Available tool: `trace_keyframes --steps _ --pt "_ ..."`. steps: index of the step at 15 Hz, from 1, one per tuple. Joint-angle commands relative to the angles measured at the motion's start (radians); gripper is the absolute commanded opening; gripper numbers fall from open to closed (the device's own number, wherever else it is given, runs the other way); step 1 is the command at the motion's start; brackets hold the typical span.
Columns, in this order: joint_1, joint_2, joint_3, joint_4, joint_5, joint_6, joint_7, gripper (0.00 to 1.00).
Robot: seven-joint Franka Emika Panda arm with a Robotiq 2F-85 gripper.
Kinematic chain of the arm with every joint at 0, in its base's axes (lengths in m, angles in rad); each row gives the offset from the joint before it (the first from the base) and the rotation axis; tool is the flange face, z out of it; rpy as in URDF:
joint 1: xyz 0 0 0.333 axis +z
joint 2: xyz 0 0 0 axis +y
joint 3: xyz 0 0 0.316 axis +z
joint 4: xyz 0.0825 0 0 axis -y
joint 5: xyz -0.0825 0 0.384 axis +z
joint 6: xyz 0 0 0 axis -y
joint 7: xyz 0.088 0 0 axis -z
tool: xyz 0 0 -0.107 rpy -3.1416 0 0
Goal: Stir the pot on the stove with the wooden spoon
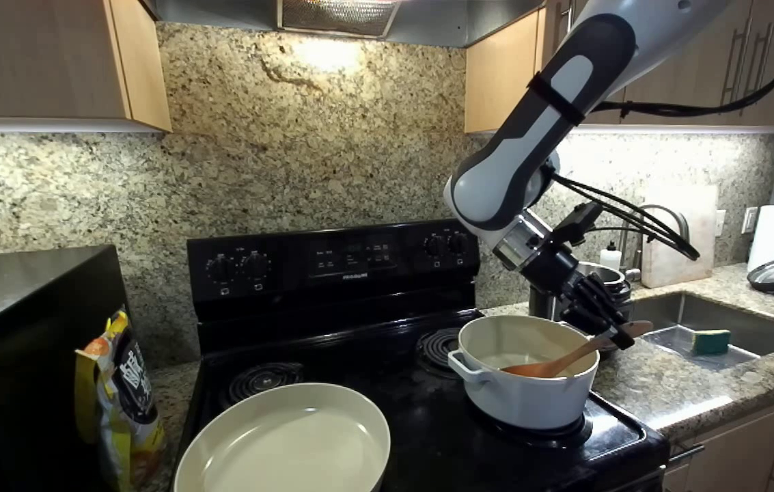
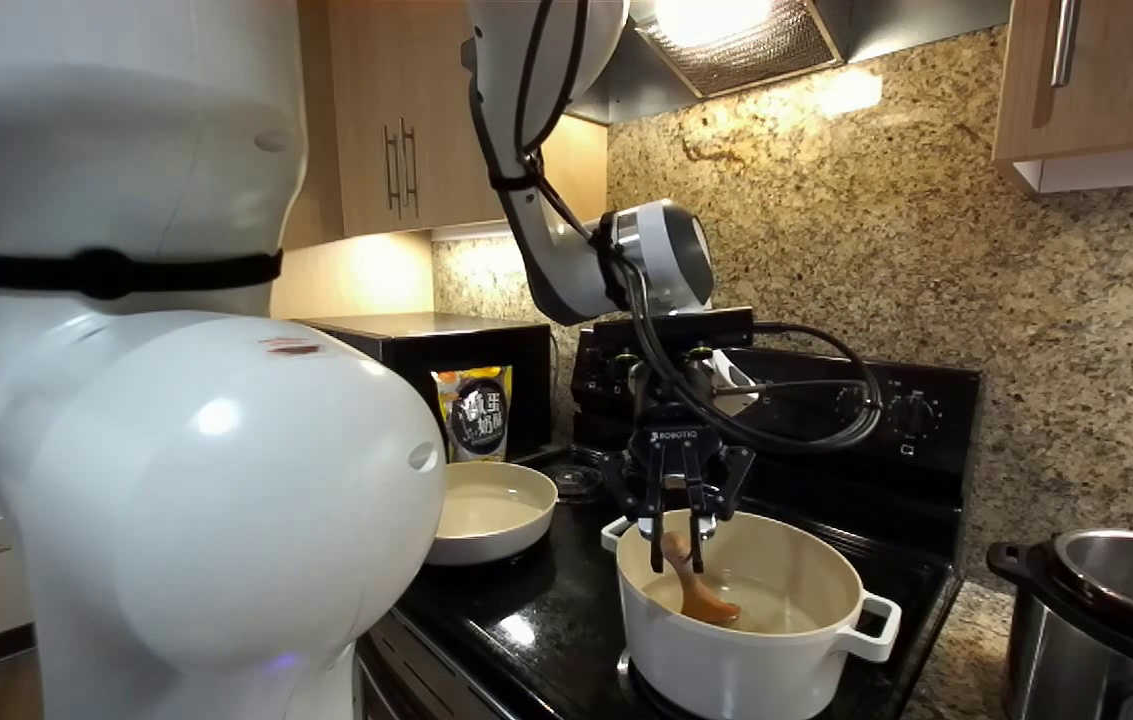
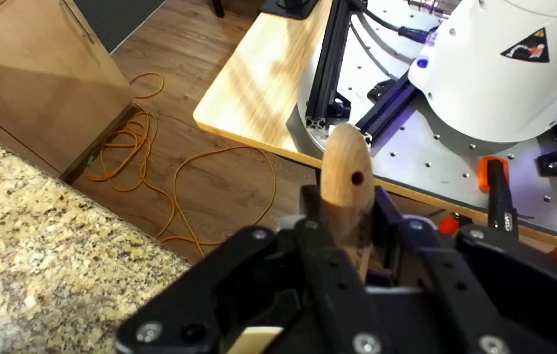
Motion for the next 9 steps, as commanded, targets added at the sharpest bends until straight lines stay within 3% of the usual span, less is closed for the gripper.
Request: trace_keyframes --steps 1,9 --pt "-0.012 -0.060 -0.010 -0.045 -0.035 -0.034 -0.019 0.07" --pt "-0.049 0.014 -0.059 0.014 -0.010 0.030 0.012 0.07"
